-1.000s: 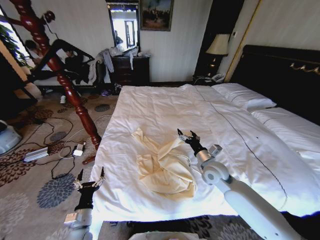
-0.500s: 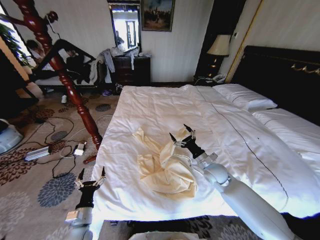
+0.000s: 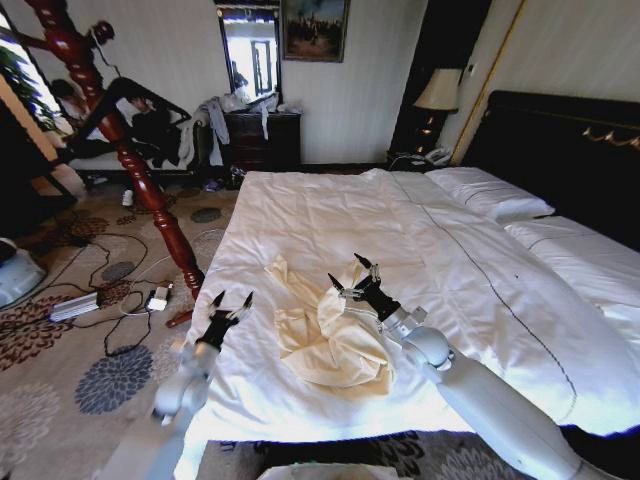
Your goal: Pick up the clothes from the bed and hang them on the clothes hanger.
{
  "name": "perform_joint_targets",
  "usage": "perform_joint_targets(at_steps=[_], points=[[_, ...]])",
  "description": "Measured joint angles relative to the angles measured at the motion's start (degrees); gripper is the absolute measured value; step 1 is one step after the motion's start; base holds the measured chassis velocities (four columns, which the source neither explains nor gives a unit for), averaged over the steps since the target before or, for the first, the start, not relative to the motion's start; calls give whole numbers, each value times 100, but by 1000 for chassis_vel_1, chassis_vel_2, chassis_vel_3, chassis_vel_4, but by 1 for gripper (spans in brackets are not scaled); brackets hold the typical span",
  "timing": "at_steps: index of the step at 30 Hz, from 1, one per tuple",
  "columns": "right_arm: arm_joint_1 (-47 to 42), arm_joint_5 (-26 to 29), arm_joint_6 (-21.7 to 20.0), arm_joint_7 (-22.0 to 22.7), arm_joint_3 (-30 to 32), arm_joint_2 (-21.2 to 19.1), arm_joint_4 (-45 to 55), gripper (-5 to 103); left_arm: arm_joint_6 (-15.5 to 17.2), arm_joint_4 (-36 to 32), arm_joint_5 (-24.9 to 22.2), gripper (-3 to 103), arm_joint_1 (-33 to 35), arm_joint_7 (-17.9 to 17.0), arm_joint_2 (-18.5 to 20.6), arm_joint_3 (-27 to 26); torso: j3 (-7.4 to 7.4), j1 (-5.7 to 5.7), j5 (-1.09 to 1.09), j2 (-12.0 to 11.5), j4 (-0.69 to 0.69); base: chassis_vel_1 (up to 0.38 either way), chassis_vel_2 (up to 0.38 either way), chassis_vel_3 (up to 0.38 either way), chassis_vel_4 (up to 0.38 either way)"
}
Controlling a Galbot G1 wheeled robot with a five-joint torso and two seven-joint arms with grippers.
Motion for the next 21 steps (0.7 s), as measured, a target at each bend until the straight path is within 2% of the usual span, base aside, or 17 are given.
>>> perform_joint_targets(at_steps=[2, 3, 5, 8, 12, 15, 21], points=[[38, 265, -54, 37, 7, -33, 54, 100, 6, 180, 183, 100, -348, 52, -123, 556, -1, 0, 1, 0, 0, 0, 0, 0, 0], [38, 265, -54, 37, 7, -33, 54, 100, 6, 180, 183, 100, -348, 52, -123, 556, -1, 0, 1, 0, 0, 0, 0, 0, 0], [95, 488, -112, 107, 14, -44, 93, 100, 72, 243, 209, 100, -537, 50, -213, 1063, -1, 0, 0, 0, 1, 0, 0, 0, 0], [161, 670, -162, 193, 42, -21, 110, 100, 275, 201, -256, 100, -689, -47, -176, 1779, 0, 0, 0, 0, 1, 0, 0, 0, 0], [150, 676, -169, 206, 70, 73, 98, 100, 381, 54, -376, 100, -699, -74, -104, 2189, -2, -2, 1, 0, 3, 0, 0, 0, 0], [103, 694, -170, 212, 63, 134, 104, 100, 410, 75, -258, 100, -725, -87, -134, 2365, -2, -2, 2, 0, 4, 0, 0, 0, 0], [77, 726, -189, 223, -46, 204, 178, 100, 421, 597, 457, 100, -1094, -230, -412, 2808, -2, -2, 1, 0, 2, 0, 0, 0, 0]])
